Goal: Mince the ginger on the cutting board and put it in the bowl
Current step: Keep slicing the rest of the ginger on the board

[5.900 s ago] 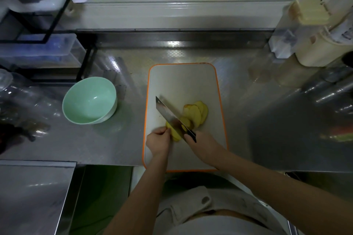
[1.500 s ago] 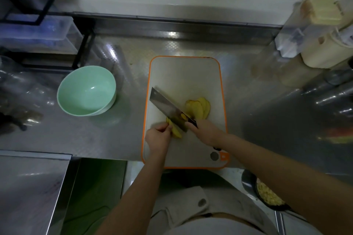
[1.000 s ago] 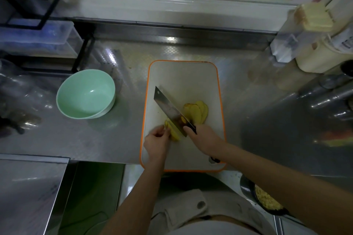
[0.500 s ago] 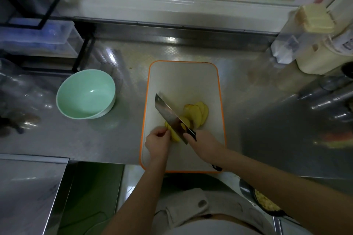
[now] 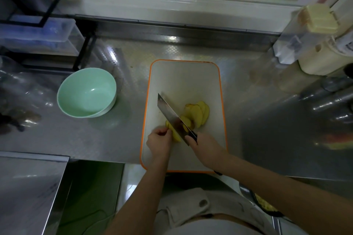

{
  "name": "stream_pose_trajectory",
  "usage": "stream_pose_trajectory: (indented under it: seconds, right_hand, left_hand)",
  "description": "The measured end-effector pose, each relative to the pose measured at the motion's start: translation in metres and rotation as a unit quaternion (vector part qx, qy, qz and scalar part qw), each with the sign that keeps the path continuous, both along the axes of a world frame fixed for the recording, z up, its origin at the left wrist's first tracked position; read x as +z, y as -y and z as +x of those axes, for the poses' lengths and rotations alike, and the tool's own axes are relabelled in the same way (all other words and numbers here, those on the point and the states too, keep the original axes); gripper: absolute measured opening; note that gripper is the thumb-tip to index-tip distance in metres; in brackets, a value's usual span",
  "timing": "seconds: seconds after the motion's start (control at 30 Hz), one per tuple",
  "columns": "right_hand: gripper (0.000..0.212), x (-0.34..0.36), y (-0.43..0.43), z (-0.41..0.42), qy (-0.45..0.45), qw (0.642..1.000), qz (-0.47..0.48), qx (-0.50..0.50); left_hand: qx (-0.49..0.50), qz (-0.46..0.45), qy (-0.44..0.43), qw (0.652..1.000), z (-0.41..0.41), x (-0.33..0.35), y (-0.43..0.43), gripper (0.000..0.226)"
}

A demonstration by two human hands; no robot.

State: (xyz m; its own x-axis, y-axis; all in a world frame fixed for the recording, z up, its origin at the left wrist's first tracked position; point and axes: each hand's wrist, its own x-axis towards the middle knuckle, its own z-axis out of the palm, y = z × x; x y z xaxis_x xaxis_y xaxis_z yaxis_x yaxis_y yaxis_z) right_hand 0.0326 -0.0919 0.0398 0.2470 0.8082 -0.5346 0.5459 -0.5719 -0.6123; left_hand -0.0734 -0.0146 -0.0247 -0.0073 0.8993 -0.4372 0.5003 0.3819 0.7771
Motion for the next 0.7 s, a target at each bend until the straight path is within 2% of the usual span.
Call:
stream_pose_trajectory:
  seconds: [0.33, 0.7]
  right_hand:
    - [0.029, -0.004, -0.001, -0.003, -0.010, 1.000, -0.028, -0.006]
    - [0.038, -0.004, -0.021, -0.010, 0.037, 0.999, -0.032, 0.010]
  left_hand:
    - [0.002, -0.009, 0.008, 1.000, 0.001, 0.002, 0.000, 0.017]
    - [0.011, -0.014, 0.002, 1.000, 0.001, 0.008, 0.000, 0.013]
